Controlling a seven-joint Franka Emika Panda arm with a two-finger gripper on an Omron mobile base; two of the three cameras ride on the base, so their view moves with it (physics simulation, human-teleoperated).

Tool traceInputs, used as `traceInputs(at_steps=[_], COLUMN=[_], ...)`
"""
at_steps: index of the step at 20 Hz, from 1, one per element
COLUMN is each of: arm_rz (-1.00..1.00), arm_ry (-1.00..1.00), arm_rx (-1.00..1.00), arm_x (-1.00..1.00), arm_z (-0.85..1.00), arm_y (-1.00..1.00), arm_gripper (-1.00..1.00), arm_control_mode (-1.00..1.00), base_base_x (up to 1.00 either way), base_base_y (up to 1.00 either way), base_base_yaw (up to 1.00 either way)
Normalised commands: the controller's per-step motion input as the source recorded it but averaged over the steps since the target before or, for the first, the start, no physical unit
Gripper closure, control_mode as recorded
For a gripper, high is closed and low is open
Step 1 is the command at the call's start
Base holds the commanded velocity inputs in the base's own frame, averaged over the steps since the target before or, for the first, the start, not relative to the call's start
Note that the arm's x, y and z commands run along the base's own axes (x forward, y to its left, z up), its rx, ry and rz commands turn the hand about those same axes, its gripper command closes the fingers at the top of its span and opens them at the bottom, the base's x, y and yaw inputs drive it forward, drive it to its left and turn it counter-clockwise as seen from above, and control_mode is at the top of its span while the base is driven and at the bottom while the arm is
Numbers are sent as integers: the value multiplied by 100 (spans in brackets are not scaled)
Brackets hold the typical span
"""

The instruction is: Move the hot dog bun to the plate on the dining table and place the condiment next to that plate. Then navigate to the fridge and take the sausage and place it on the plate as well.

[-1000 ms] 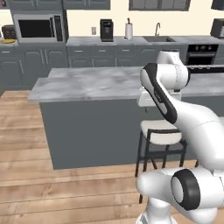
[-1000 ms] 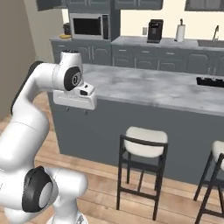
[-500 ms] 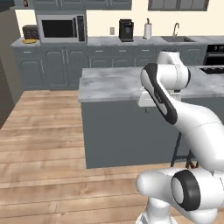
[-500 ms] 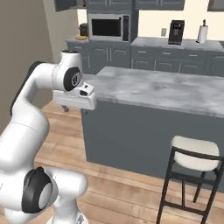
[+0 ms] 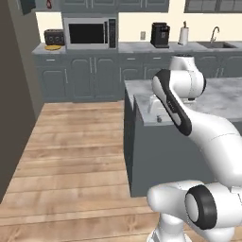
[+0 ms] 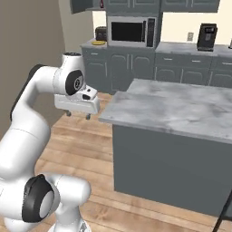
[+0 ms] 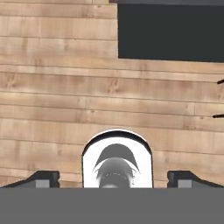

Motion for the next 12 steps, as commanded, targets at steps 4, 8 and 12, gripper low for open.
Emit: traceInputs(at_steps=[4, 8, 12], arm_rz=[0, 0, 0], arm_ry=[0, 0, 0], arm_rx=[0, 0, 0], arm_x=[0, 0, 0], arm_z=[0, 0, 0], arm_y=[0, 0, 0], arm_gripper=[-100, -100, -100], arm_control_mode=[100, 100, 100], base_base_x=[97, 96, 100], base_base_y=[100, 100, 100], base_base_yaw=[0, 0, 0])
